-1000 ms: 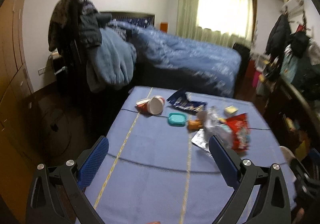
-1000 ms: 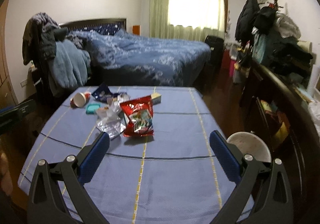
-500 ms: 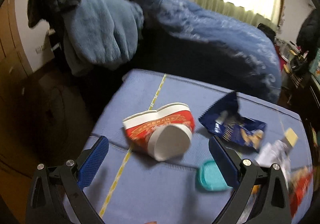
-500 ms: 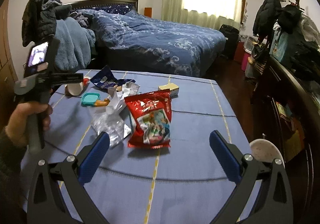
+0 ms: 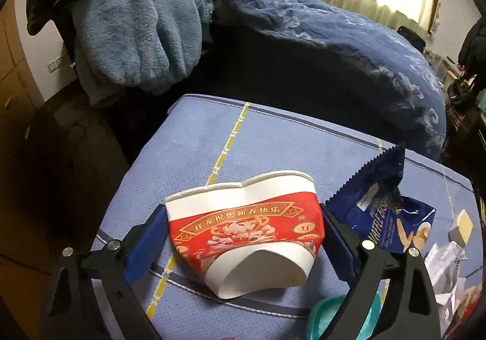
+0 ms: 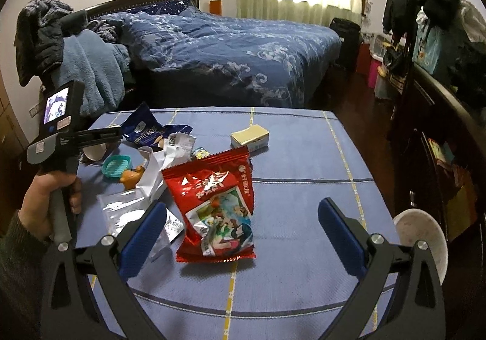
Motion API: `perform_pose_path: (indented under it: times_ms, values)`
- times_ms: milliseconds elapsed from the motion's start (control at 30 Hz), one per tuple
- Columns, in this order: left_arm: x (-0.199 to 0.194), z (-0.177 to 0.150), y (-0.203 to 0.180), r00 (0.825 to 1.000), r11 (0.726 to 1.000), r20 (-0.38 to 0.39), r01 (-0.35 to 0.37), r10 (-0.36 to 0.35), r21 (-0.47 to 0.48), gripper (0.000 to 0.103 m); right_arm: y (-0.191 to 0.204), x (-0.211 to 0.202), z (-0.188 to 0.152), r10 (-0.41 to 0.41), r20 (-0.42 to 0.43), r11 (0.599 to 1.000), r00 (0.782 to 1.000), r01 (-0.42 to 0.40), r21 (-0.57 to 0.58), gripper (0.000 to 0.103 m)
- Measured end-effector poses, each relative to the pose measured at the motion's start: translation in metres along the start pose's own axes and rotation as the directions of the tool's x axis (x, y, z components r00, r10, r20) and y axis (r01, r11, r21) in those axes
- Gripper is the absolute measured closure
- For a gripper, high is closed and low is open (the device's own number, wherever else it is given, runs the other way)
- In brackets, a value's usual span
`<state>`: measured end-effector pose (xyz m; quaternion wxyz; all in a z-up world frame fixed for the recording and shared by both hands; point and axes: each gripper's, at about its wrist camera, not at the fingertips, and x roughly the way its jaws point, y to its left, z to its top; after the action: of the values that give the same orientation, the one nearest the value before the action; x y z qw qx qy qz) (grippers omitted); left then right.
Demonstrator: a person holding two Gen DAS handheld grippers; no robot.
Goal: Collect trash
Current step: 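Grasp the red-white paper cup with left tool while right tool grasps red snack bag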
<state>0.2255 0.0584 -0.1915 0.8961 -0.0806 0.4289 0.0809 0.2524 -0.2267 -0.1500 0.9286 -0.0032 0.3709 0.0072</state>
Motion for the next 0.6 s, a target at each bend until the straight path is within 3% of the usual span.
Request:
perform_pose_path:
  times_ms: [267,400,467,500,600]
  values:
    - [-0.011,0.000,-0.009,0.999,0.999,0.035,0.041,-0.042,0.030,0.010,0.012,0.043,0.011,0.068,-0.105,0.997,0.992,-0.070,-0.014,0.004]
    - [-0.027,0.006,-0.012,0.994,0.996,0.082,0.061,-0.066,0.057,0.010,0.016,0.065,0.012,0.061,-0.143,0.998,0.988,-0.064,-0.020,0.004]
    - [-0.034,0.010,-0.014,0.992,0.995,0.096,0.077,-0.083,0.063,0.010,0.011,0.063,0.011,0.083,-0.128,0.997,0.988,-0.083,0.006,0.016]
    - [-0.036,0.015,-0.016,0.990,0.994,0.104,0.086,-0.092,0.067,0.010,0.008,0.062,0.010,0.093,-0.131,0.996,0.987,-0.092,0.015,0.033]
    - [-0.043,0.028,-0.025,0.986,0.991,0.122,0.105,-0.115,0.084,0.010,0.001,0.056,0.005,0.113,-0.126,0.993,0.986,-0.109,0.033,0.048]
